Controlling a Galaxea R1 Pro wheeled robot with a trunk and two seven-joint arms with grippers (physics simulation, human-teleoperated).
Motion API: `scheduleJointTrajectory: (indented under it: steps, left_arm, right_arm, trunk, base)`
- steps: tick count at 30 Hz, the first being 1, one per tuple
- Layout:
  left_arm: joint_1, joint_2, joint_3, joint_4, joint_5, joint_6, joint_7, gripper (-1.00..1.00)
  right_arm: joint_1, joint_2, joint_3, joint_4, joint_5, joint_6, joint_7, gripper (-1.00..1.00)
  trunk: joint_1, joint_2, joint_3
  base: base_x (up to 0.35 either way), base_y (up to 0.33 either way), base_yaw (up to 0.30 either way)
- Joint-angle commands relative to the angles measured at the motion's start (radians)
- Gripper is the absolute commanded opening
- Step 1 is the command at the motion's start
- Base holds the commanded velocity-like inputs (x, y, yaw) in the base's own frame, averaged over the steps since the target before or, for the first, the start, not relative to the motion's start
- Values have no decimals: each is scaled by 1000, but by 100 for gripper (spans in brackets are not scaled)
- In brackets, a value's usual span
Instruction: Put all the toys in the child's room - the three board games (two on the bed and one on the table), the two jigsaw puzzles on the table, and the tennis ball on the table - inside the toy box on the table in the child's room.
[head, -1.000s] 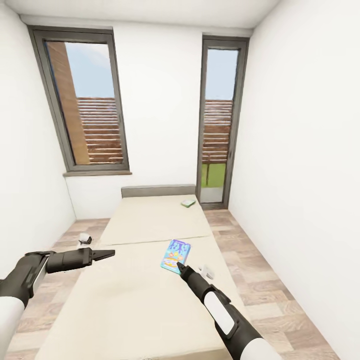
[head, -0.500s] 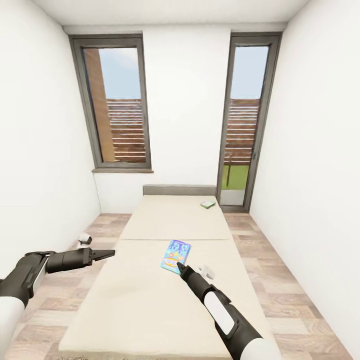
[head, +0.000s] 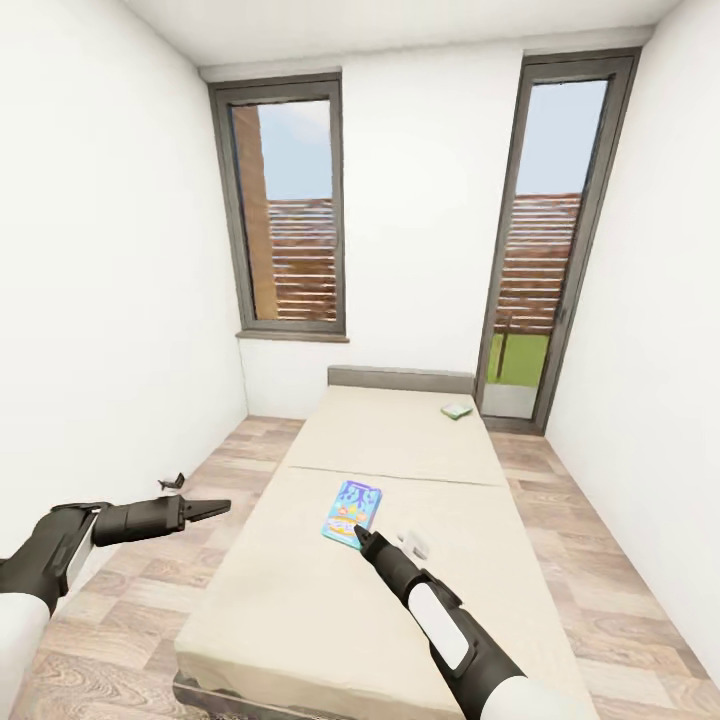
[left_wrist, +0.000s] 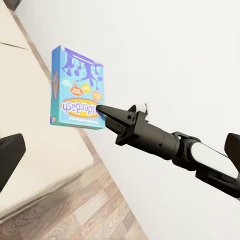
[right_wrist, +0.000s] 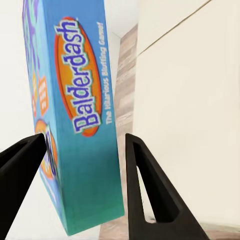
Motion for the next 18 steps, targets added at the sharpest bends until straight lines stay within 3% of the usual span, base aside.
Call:
scheduleJointTrajectory:
  steps: [1, 18]
  left_arm:
    - [0, 0, 0, 0, -1, 11, -4, 100]
    - [0, -1, 0, 0, -2, -3, -4, 100]
  right_arm:
    - [0, 0, 0, 0, -8, 3, 2, -100]
    - [0, 0, 0, 0, -8, 4, 1, -100]
  trunk:
    - [0, -1, -1]
    - [0, -1, -11]
  base:
    - [-7, 0, 281]
    - [-1, 0, 278]
